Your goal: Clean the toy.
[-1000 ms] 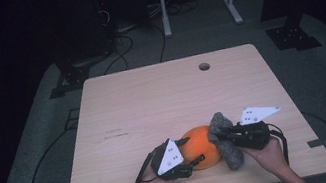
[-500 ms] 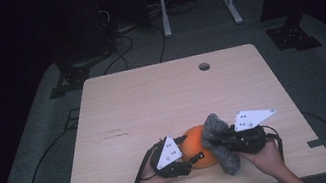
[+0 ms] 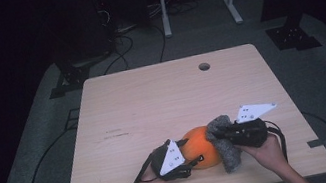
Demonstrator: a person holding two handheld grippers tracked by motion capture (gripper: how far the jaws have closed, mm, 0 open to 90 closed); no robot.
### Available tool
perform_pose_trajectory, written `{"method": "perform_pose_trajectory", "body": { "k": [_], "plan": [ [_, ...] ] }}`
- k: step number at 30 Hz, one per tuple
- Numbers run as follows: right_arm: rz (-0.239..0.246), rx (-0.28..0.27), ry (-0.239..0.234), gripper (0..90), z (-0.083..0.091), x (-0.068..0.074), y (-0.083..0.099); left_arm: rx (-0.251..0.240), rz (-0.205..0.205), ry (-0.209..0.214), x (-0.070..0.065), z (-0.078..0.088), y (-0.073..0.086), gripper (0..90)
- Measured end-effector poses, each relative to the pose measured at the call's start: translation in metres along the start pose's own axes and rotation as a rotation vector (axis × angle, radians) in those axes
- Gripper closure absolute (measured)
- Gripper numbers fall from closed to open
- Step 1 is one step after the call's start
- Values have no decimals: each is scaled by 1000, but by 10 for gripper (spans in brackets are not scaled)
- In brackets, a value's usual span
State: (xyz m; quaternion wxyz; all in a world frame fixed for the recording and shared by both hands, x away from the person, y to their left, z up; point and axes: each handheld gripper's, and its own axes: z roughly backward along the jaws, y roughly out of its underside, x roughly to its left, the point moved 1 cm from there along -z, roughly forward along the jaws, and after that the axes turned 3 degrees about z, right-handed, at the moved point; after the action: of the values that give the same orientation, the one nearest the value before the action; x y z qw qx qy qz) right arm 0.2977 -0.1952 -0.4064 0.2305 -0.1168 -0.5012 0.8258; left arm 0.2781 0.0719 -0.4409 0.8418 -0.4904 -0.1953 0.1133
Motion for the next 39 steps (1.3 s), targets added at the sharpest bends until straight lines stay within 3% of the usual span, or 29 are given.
{"method": "perform_pose_trajectory", "body": {
  "k": [2, 4, 8, 11, 12, 14, 17, 20, 22, 26, 31, 32, 33, 35, 37, 39],
  "plan": [
    [26, 16, 5, 810, -3, 3, -1, 5, 40, 8, 5, 2, 4, 376],
    [19, 31, 2, 810, -5, 1, 0, 14, 72, 11, 10, 4, 8, 376],
    [-47, 34, -10, 811, -7, -8, 12, 19, 121, 28, 16, 4, 10, 351],
    [-25, 35, -2, 811, -10, 1, 11, 0, 247, 74, 21, 2, 3, 167],
    [-25, 35, -2, 811, -10, 1, 11, 0, 247, 74, 21, 2, 3, 125],
    [2, 19, -46, 810, -14, 13, 6, -14, 263, 59, 20, 0, -1, 134],
    [43, 30, -33, 810, -16, 18, 5, 0, 209, 39, 19, 1, 3, 268],
    [-16, 19, -60, 811, -12, 6, 14, 8, 192, 22, 17, 3, 6, 328],
    [-48, 37, -54, 811, -9, -2, 20, 7, 203, 22, 18, 3, 7, 339],
    [-69, 72, -39, 811, -4, -13, 25, 8, 200, 20, 19, 2, 8, 354],
    [-130, -53, -34, 810, 8, -20, 14, 3, 171, 19, 17, 1, 11, 373],
    [-150, -67, -43, 810, 6, -22, 14, 8, 167, 20, 17, 2, 10, 372],
    [-166, -47, -59, 810, 3, -23, 14, 9, 169, 23, 17, 2, 10, 370],
    [-165, -5, -82, 809, -6, -20, 18, 11, 217, 48, 20, 4, 7, 311],
    [-158, 7, -110, 810, -10, -16, 21, -2, 276, 75, 24, 6, 2, 190],
    [-128, 14, -138, 810, -10, -9, 20, -1, 313, 74, 27, 4, -1, 134]
  ]
}}
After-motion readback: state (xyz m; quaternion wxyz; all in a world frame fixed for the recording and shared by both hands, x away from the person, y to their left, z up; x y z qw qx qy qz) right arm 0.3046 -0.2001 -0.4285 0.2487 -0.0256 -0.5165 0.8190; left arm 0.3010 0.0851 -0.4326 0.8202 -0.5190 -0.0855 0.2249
